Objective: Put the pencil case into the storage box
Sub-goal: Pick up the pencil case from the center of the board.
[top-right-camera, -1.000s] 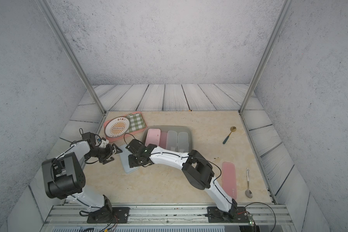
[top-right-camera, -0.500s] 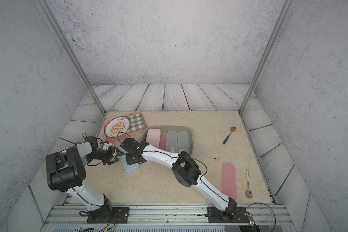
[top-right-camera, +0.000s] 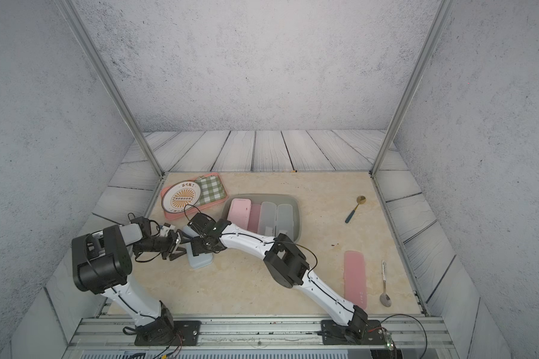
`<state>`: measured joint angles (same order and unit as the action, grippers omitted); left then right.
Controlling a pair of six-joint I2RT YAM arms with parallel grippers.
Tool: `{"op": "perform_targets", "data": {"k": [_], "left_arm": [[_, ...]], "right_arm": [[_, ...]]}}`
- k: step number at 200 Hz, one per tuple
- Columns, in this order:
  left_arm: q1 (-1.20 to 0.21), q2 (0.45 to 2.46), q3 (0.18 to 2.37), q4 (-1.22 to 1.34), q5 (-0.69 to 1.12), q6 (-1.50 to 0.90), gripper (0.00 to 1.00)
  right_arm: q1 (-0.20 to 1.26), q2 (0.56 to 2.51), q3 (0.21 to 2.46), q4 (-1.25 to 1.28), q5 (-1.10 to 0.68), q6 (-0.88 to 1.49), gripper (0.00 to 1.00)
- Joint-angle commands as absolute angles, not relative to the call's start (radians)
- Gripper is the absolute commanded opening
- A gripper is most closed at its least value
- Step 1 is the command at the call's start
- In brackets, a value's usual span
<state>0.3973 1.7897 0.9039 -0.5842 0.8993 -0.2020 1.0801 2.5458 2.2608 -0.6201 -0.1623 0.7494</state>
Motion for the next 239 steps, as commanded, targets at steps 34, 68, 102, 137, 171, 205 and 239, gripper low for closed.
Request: {"op": "perform_targets", "data": {"k": [34,68,102,137,171,205,239], "left_arm": [[0.427,1.824,0.859,-0.588,0.832,-0.167,0.70],[0.426,1.820,0.855,-0.590,0.845,-0.145,0.70],[0.428,1.819,0.856,-0.599,0.875,-0.127,0.71],[0.428,1.781,0.853,-0.603,0.938,-0.119,0.65],[0.428,1.752,0.848,-0.601,0.948,-0.115,0.59],[0.430,1.752,0.852,-0.606,0.959,-0.120,0.55],[0.432,1.742,0.856,-0.609,0.974,-0.125,0.55]], "right_arm": [[1.033,2.564,2.035,-0.413,-0.434,0.892,0.44],[1.024,2.521,1.879,-0.217,-0.506,0.989,0.33],[1.005,2.522,1.822,-0.055,-0.589,1.073,0.28],[0.996,2.556,1.870,-0.166,-0.585,1.038,0.27],[0.996,2.572,1.919,-0.279,-0.561,0.987,0.27],[0.996,2.569,1.955,-0.410,-0.497,0.909,0.27],[0.996,2.569,1.962,-0.450,-0.477,0.882,0.32]]}}
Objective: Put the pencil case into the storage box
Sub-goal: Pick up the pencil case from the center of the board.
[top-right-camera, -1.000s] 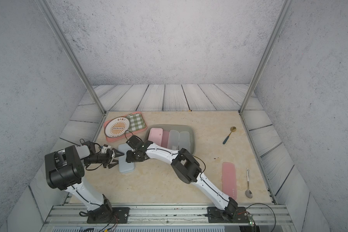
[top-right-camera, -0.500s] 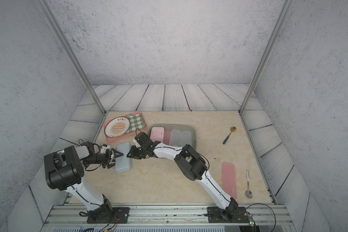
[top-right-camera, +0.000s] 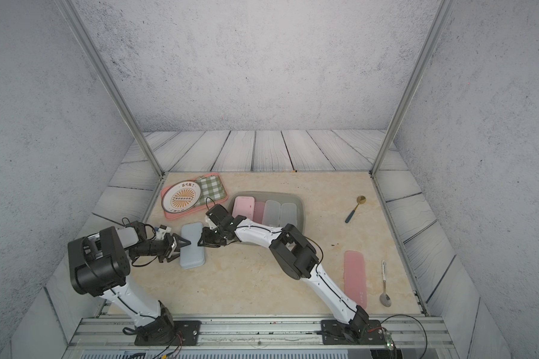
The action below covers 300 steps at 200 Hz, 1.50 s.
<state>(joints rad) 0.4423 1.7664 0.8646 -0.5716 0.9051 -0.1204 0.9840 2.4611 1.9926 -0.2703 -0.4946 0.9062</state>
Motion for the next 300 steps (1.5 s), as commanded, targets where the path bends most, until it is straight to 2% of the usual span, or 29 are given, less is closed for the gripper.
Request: {"op": "perform_targets", "data": {"k": [1,11,106,161,178,187,201,211,219,266,300], "left_arm": [[0.433,1.740,0.855,-0.609,0.975,-0.125,0.55],[0.433,1.726,0.851,-0.605,0.984,-0.127,0.55],[0.433,1.713,0.834,-0.583,1.032,-0.142,0.47],[0.433,1.749,0.833,-0.578,1.066,-0.133,0.34],[0.433,1.729,0.835,-0.571,1.087,-0.124,0.24],[0.434,1.712,0.839,-0.571,1.097,-0.122,0.19],[0.438,1.681,0.839,-0.565,1.108,-0.120,0.16],[0.442,1.653,0.833,-0.551,1.125,-0.120,0.04],[0.444,1.633,0.835,-0.561,1.125,-0.110,0.00],[0.480,1.504,0.880,-0.698,1.125,0.001,0.00],[0.483,1.384,0.936,-0.735,1.093,-0.003,0.00]], "right_arm": [[0.996,2.570,1.962,-0.451,-0.477,0.882,0.33],[0.994,2.571,1.965,-0.458,-0.477,0.875,0.36],[0.996,2.566,1.950,-0.408,-0.505,0.867,0.42],[0.996,2.576,1.947,-0.386,-0.527,0.864,0.43],[0.996,2.563,1.934,-0.360,-0.535,0.862,0.45],[0.995,2.544,1.916,-0.341,-0.529,0.862,0.47],[0.996,2.507,1.886,-0.317,-0.513,0.861,0.51],[0.995,2.479,1.866,-0.308,-0.502,0.859,0.52],[0.995,2.454,1.846,-0.295,-0.496,0.859,0.53],[0.994,2.250,1.758,-0.221,-0.462,0.842,0.57],[0.985,2.052,1.720,-0.274,-0.359,0.755,0.62]]}}
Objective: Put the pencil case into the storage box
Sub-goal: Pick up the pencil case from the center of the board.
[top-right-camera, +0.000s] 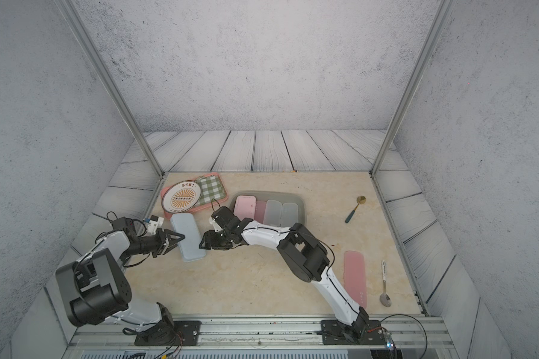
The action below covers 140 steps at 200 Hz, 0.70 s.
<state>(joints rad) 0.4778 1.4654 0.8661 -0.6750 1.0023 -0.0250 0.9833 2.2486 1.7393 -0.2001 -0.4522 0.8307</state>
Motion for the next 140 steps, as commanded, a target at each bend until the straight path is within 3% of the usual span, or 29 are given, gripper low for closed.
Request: {"op": "perform_targets", "data": {"k": [1,52,103,140], "left_arm": [[0.482,1.381,0.938,-0.736,1.093,-0.003,0.00],[0.374,1.358,1.059,-0.819,1.187,-0.125,0.00],[0.050,1.280,1.053,-0.578,1.039,-0.387,0.00],[-0.220,1.464,1.199,-0.471,0.893,-0.542,0.00]], "right_arm": [[0.984,2.045,1.718,-0.274,-0.357,0.754,0.62],[0.934,1.630,1.451,-0.302,-0.185,0.703,0.64],[0.895,1.089,1.098,-0.473,0.057,0.731,0.70],[0.891,0.816,0.974,-0.637,0.178,0.801,0.72]]}}
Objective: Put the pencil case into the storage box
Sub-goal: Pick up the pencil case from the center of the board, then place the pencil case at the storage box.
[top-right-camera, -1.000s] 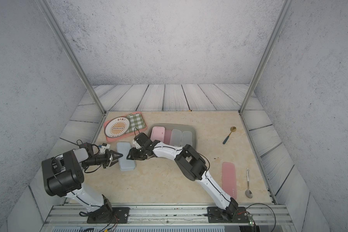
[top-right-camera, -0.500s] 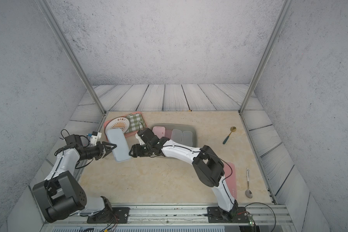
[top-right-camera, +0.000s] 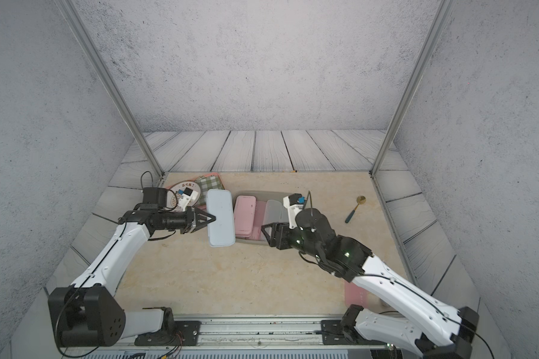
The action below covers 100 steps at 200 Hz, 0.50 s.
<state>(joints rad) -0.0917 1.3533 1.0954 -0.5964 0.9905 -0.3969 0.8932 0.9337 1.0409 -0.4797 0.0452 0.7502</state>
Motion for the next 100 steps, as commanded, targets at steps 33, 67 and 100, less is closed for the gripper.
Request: {"op": "perform_targets", "data": {"k": [33,67,100], "left_arm": [[-0.374,1.702,1.405,-0.487,0.832,-0.552,0.00],[-0.453,1.898,1.561,-0.501,0.803,-0.539,0.00],[-0.488,2.050,1.682,-0.461,0.798,-0.582,0.00]], "right_arm": [[0.891,0.686,0.897,-0.655,0.204,0.870,0.73],[0.892,0.672,0.880,-0.640,0.206,0.897,0.73],[0.891,0.713,0.903,-0.639,0.206,0.896,0.73]]}}
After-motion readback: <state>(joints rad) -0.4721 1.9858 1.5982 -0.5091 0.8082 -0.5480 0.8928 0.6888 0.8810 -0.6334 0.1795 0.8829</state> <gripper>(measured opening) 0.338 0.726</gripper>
